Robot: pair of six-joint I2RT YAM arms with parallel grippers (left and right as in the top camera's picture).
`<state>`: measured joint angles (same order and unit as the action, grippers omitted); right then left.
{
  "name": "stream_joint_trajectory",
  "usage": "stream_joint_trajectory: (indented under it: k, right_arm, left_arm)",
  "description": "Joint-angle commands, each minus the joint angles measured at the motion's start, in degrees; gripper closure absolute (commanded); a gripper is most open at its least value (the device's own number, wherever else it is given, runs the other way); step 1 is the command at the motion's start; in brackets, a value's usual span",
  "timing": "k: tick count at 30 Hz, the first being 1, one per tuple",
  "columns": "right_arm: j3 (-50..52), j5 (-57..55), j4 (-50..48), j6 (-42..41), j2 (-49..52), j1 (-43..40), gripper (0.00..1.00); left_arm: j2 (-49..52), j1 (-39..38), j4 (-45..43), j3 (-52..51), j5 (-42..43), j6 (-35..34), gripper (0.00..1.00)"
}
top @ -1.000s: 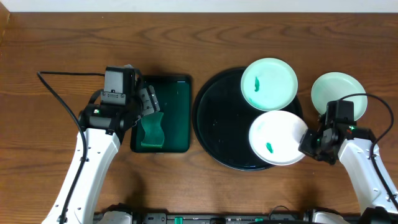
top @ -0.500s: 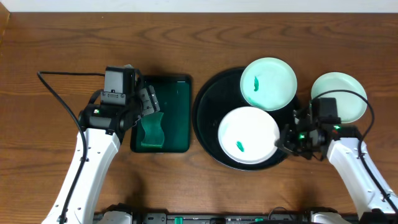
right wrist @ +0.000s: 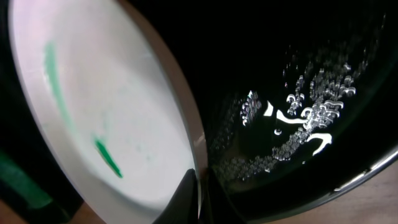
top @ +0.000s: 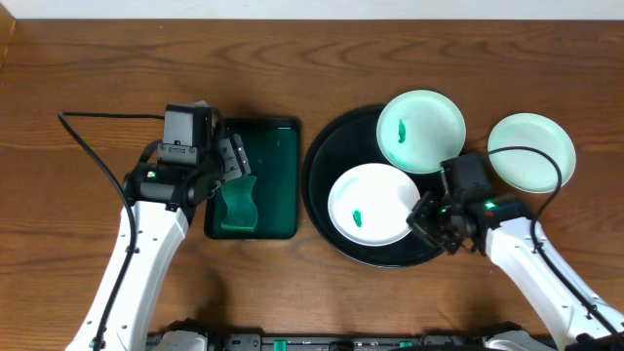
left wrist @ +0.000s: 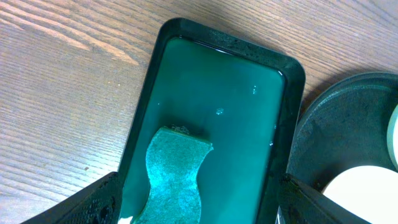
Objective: Clean dirty plates on tray and stack at the side
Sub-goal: 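Drag the bottom white plate left across the black tray with right gripper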
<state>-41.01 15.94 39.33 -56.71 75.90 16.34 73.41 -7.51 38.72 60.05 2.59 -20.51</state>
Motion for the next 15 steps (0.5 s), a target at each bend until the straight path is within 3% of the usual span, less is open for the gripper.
stream_joint_trajectory:
  k: [1,4,7,9,11,15]
  right_arm:
    - [0.61,-5.42,-0.70,-6.93,0.09,3.30,0.92]
    - [0.61,-7.91,-3.15,-2.19,0.09,4.87,0.78]
    - [0.44,-6.86,-7.50,14.43,0.09,4.98,0.45]
    - [-0.52,-6.64,-7.50,21.46,0.09,4.11,0.35]
    - [-1.81,-6.67,-7.04,26.18,0.09,2.51,0.34]
    - [-3.61,-6.67,-7.78,34.34,0.09,-1.11,0.46]
  left_arm:
    - [0.00,0.22,0.02,1.25,-0.72,0.57,0.20]
    - [0.00,0.22,0.02,1.25,-0.72,0.57,0.20]
    - [0.00,0.22,0.02,1.25,-0.72,0.57,0.20]
    - [0.00,0.22,0.02,1.25,-0.72,0.57,0.20]
    - [0.00,0.22,0.02,1.25,-0.72,0.57,0.20]
    - [0.00,0.22,0.02,1.25,-0.72,0.57,0.20]
